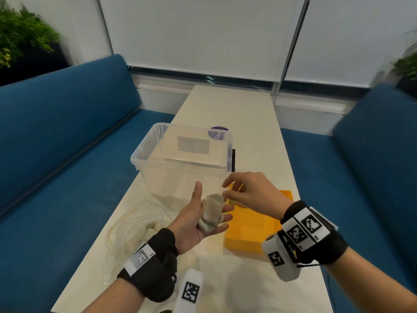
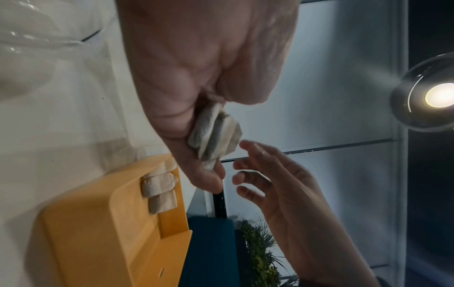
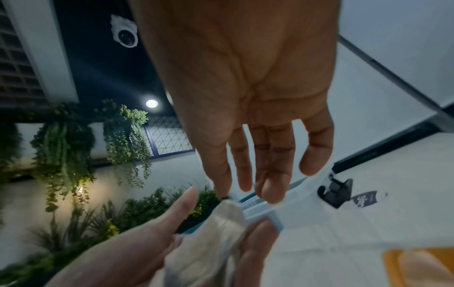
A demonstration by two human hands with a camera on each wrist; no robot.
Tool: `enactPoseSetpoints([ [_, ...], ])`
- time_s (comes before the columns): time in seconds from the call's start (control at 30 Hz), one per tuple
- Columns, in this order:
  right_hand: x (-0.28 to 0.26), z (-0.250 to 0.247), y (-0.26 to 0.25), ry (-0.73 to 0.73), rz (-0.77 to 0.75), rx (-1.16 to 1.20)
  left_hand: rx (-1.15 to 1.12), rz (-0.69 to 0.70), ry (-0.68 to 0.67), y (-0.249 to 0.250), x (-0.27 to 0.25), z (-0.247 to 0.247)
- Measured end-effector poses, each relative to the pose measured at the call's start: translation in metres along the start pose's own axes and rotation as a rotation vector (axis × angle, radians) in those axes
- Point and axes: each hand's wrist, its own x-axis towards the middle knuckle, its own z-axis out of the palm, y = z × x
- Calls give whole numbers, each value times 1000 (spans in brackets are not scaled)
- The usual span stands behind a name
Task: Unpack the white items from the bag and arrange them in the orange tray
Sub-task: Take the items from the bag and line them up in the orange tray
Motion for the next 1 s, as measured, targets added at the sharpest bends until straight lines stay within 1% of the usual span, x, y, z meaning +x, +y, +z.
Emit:
enactPoseSetpoints([
  [0.1, -6, 8, -9, -32, -5, 22, 31, -9, -37, -1, -3, 6],
  [0.17, -9, 6, -11, 2, 5, 47, 41, -14, -59, -1, -6, 7],
  [0.27, -14, -4, -11, 60, 30, 149, 33, -24, -96, -1, -10, 6],
  [0.37, -21, -15, -8, 57, 20, 273, 32, -10, -127, -3, -14, 3],
  [0.47, -28, -24, -7, 44, 13, 366, 21, 21, -175, -4, -15, 3],
  [0.53, -33, -29, -6, 33, 38, 406, 27, 57, -200, -3, -15, 4],
  [0.63, -39, -35, -3, 29, 70, 433, 95, 132, -189, -4, -11, 7],
  [0.77, -42, -39, 4, 67, 59, 387, 250, 239, -145, -6, -6, 12],
  [0.83, -41, -41, 9, 64, 75, 296, 292, 268, -123, -7, -3, 15],
  [0.93, -34, -50, 19, 60, 91, 64, 261, 261, -107, -7, 3, 20],
  [1.0, -27, -56, 31, 98, 123, -38, 207, 231, -86, -5, 7, 22],
])
